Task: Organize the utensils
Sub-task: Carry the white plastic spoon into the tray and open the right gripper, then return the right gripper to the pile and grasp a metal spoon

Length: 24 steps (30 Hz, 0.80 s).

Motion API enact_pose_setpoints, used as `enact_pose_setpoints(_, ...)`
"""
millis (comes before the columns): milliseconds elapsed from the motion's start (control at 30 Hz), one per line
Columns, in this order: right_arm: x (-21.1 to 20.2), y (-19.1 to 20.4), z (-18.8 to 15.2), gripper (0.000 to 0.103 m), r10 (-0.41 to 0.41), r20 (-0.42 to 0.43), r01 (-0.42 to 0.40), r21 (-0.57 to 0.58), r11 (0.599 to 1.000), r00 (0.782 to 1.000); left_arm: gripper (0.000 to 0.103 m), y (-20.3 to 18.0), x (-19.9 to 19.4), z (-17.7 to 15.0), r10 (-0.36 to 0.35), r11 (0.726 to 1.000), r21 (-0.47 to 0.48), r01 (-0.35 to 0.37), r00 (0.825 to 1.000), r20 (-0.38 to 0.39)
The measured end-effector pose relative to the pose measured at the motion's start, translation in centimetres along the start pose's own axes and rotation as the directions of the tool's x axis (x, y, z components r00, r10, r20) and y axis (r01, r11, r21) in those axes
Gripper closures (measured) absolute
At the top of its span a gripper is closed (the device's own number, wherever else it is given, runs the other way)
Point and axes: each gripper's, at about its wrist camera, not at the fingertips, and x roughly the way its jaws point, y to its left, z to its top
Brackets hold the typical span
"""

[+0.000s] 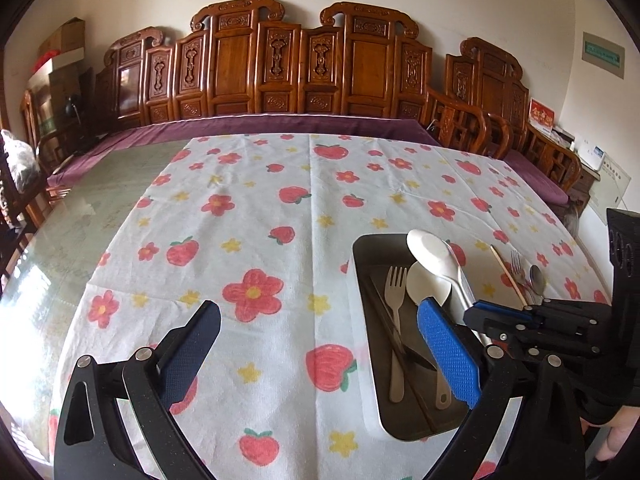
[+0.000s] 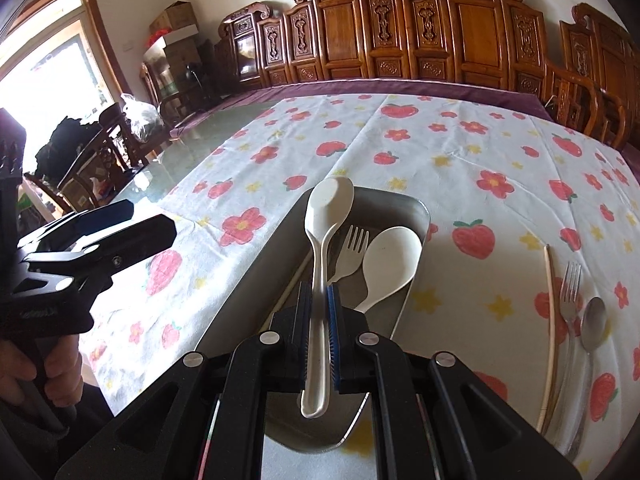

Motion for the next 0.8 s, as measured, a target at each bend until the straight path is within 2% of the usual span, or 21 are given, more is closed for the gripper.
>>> enact_pose_setpoints(167,1.1,-0.3,0.3,0.092,0.036,-0.013,-0.035,0.030,0.999,0.999,0.008,0.1,0.0,0.0,-0.001,1.000,0.000,0.001,1.000,0.000)
enact_pose_setpoints(367,0.7,-0.7,-0.2,0.092,0.030,-0.007,-0.030,0.010,0.999,1.000,0.008,-0.2,0.1,0.0,-0.004,1.000,0.009,0.004,1.000,-0.002)
enact_pose_setpoints(800,-6.3,-3.6,-2.4,0.092,-0.077,0.070,0.081,-0.049,0.996,0.995,0.008,-2.6,-0.8,-0.2,-0.045,0.998,0.034,0.045,0.999,0.009)
